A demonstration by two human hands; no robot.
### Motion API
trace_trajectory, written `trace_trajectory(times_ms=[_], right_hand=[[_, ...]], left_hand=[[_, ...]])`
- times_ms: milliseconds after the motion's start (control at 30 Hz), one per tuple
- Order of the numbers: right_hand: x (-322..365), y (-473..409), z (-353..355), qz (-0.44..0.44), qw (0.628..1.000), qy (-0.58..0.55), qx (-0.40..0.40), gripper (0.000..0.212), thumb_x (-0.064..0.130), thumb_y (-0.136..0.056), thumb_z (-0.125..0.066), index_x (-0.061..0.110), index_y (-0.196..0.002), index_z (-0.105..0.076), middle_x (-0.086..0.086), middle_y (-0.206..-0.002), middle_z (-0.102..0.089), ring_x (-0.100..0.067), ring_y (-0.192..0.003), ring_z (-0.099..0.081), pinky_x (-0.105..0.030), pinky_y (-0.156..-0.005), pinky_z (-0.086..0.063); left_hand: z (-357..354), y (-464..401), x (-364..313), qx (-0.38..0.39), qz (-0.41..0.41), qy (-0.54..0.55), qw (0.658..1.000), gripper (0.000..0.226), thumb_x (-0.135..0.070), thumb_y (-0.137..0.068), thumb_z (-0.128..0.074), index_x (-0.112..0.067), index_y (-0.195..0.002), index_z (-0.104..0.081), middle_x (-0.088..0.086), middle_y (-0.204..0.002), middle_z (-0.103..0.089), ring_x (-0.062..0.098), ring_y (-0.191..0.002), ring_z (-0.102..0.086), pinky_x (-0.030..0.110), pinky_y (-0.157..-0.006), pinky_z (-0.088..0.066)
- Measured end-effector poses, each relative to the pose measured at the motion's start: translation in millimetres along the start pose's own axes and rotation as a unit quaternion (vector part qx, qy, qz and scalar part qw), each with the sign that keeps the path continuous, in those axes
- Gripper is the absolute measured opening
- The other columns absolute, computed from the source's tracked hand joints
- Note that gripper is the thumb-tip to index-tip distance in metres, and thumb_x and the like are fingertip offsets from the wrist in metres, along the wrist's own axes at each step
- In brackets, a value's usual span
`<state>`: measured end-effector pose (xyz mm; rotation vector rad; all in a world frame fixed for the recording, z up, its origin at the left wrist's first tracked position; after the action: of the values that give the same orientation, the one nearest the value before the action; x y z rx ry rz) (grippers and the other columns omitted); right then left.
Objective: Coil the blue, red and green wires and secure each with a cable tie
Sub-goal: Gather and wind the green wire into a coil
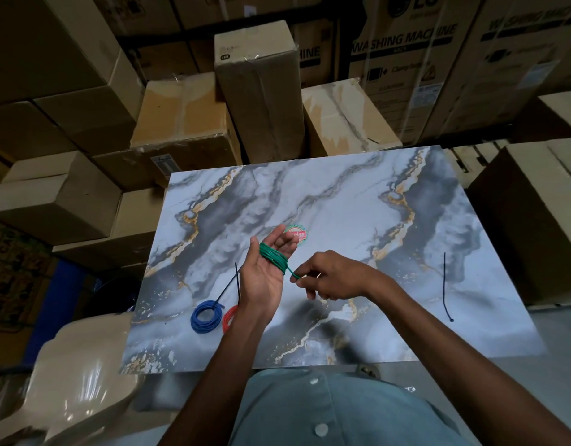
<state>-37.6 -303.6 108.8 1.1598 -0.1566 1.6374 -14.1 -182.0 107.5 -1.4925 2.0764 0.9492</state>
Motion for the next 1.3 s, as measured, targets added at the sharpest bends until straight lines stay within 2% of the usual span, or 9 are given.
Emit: trace_trajectory(times_ms=[167, 267, 367, 500, 600, 800, 1067, 1200, 1300], right_hand=[[20, 12, 7, 0.029, 0.994, 0.104, -0.015, 0.028, 0.025, -0.104, -0.054, 0.011, -0.086, -0.07, 0.005, -0.078, -0.077, -0.001, -0.059, -0.059, -0.019, -0.06, -0.042], [33, 20, 6, 0.036, 0.99, 0.139, 0.01, 0.023, 0.024, -0.104, -0.055, 0.014, -0.099, -0.074, 0.005, -0.082, -0.078, 0.007, -0.057, -0.058, -0.014, -0.058, -0.04], [44, 27, 8, 0.062, 0.985, 0.162, 0.006, 0.024, 0.019, -0.104, -0.053, 0.009, -0.093, -0.072, 0.003, -0.084, -0.076, 0.002, -0.06, -0.058, -0.02, -0.065, -0.047], [54, 29, 28, 0.091, 0.986, 0.14, -0.012, 0.022, 0.016, -0.102, -0.055, 0.014, -0.086, -0.07, 0.008, -0.074, -0.071, 0.0, -0.062, -0.061, -0.025, -0.07, -0.05], [60, 33, 42, 0.111, 0.987, 0.114, -0.002, 0.023, 0.019, -0.101, -0.058, 0.016, -0.083, -0.073, 0.006, -0.069, -0.075, -0.006, -0.065, -0.07, -0.032, -0.074, -0.056], [67, 36, 67, 0.188, 0.961, 0.151, -0.134, 0.01, 0.037, -0.091, -0.076, 0.03, -0.092, -0.083, 0.01, -0.082, -0.07, -0.007, -0.073, -0.062, -0.031, -0.065, -0.05], [29, 26, 59, 0.142, 0.977, -0.04, -0.157, 0.015, 0.026, -0.098, -0.071, 0.02, -0.105, -0.083, 0.01, -0.099, -0.076, -0.006, -0.092, -0.069, -0.016, -0.075, -0.048], [25, 30, 39, 0.14, 0.975, -0.129, -0.114, 0.023, 0.02, -0.105, -0.061, 0.014, -0.118, -0.078, 0.001, -0.107, -0.079, -0.02, -0.1, -0.074, -0.036, -0.089, -0.06], [24, 36, 29, 0.131, 0.977, -0.145, -0.086, 0.028, 0.02, -0.108, -0.055, 0.018, -0.129, -0.073, 0.004, -0.114, -0.078, -0.02, -0.111, -0.071, -0.04, -0.098, -0.057]], left_hand=[[6, -2, 2, 0.014, -0.026, -0.115, 0.993, 0.061, -0.039, -0.108, -0.019, 0.005, -0.126, -0.057, 0.016, -0.102, -0.069, 0.025, -0.098, -0.067, 0.032, -0.093, -0.053], [6, -3, 4, 0.033, -0.033, -0.156, 0.987, 0.069, -0.047, -0.105, -0.019, 0.007, -0.129, -0.055, 0.015, -0.101, -0.068, 0.024, -0.099, -0.065, 0.032, -0.093, -0.053], [6, -3, 7, 0.042, -0.012, -0.198, 0.979, 0.079, -0.056, -0.097, -0.021, 0.008, -0.128, -0.056, 0.016, -0.1, -0.068, 0.024, -0.097, -0.065, 0.03, -0.089, -0.052], [-5, 14, 19, 0.108, 0.034, -0.299, 0.948, 0.082, -0.059, -0.1, -0.011, 0.002, -0.099, -0.067, 0.009, -0.078, -0.069, 0.015, -0.074, -0.066, 0.023, -0.073, -0.05], [-20, 27, 29, 0.175, 0.058, -0.331, 0.925, 0.093, -0.055, -0.097, -0.002, 0.014, -0.09, -0.064, 0.029, -0.078, -0.066, 0.028, -0.072, -0.065, 0.034, -0.072, -0.055], [-35, 35, 34, 0.204, 0.12, -0.305, 0.923, 0.098, -0.068, -0.09, -0.005, 0.005, -0.068, -0.067, 0.018, -0.056, -0.059, 0.027, -0.048, -0.057, 0.031, -0.053, -0.046], [-37, 36, 23, 0.212, 0.125, -0.204, 0.948, 0.083, -0.062, -0.099, 0.0, -0.012, -0.046, -0.038, 0.004, -0.041, -0.024, 0.021, -0.037, -0.04, 0.028, -0.044, -0.028], [-31, 39, 25, 0.211, 0.133, -0.181, 0.951, 0.08, -0.067, -0.098, -0.008, -0.015, -0.043, -0.035, 0.001, -0.037, -0.022, 0.02, -0.034, -0.04, 0.027, -0.042, -0.025], [-26, 41, 26, 0.203, 0.141, -0.163, 0.955, 0.08, -0.066, -0.099, -0.009, -0.016, -0.042, -0.034, 0.001, -0.036, -0.02, 0.019, -0.032, -0.039, 0.025, -0.041, -0.026]])
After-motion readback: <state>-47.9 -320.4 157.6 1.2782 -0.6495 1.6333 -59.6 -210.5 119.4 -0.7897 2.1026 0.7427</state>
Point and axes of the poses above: each hand's wrist, its own y-axis away from the middle knuckle, its own z-axis out of the back of the hand, x = y × z, the point moved 7 cm from there along -y, towards the middle knuckle
